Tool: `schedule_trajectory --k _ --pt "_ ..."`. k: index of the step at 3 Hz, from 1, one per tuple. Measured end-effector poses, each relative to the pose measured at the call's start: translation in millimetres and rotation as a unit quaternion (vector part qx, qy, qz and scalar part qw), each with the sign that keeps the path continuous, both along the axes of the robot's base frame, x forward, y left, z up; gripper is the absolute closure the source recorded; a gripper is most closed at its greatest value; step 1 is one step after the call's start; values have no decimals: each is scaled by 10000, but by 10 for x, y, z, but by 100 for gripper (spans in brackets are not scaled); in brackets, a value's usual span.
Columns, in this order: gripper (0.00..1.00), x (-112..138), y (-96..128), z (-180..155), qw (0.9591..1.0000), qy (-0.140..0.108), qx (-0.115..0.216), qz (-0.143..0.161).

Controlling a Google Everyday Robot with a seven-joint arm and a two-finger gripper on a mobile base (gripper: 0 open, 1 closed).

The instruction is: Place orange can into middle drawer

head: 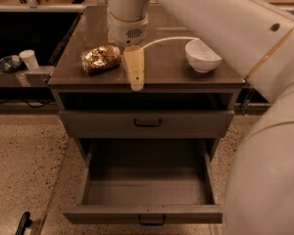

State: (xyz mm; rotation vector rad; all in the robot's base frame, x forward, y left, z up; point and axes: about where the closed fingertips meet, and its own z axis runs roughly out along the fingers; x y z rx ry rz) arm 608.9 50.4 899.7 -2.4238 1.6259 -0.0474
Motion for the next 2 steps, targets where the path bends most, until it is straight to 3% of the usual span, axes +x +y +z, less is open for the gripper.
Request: schedule_trajectory --k 1,2 --pt "0 266 81 -16 9988 -274 -147 372" --pt "0 484 170 -15 9980 -392 -150 466"
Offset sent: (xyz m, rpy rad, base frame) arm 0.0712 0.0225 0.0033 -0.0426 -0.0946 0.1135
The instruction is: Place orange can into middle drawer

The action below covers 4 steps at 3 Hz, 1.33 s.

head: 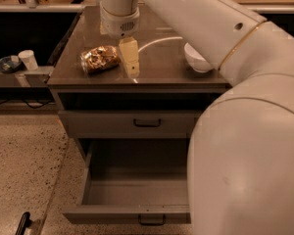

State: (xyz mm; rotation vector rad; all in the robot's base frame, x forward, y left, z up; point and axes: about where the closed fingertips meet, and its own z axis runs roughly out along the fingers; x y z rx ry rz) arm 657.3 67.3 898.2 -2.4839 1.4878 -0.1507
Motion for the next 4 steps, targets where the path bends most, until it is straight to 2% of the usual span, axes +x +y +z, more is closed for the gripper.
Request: schedule_trajectory --k 2,4 --pt "0 345 313 -89 9988 235 317 287" --pt "0 565 564 -242 9976 427 388 393"
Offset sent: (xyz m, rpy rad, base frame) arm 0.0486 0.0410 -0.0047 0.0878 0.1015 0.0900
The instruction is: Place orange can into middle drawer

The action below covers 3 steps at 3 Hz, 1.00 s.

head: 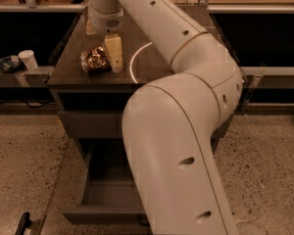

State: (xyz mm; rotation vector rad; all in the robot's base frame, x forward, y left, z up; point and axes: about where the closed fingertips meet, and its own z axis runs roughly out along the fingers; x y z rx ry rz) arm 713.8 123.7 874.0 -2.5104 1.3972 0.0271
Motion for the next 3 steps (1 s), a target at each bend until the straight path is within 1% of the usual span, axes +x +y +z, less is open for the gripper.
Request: schedule_trajectory --k 1,2,3 --pt "16 37 79 -105 9999 96 -51 73" --pt "38 30 96 -139 9998 138 -88 105" --pt "54 -46 99 -196 9995 268 -71 175"
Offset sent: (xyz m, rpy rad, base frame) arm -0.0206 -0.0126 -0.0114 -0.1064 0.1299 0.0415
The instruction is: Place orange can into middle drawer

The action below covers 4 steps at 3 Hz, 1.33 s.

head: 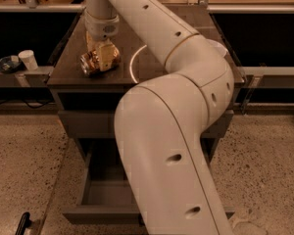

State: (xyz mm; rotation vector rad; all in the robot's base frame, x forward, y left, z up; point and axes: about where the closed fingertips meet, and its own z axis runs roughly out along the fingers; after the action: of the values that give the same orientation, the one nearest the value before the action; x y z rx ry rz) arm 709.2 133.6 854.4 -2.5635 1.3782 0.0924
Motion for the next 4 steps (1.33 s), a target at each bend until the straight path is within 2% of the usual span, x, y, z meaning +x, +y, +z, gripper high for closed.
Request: schedule_trajectory --k 2,3,4 --pt "58 -308 -17 -130 9989 383 201 198" --pt "56 -704 -152 2 9981 498 314 202" --pt "56 -1121 -301 114 9978 630 171 93"
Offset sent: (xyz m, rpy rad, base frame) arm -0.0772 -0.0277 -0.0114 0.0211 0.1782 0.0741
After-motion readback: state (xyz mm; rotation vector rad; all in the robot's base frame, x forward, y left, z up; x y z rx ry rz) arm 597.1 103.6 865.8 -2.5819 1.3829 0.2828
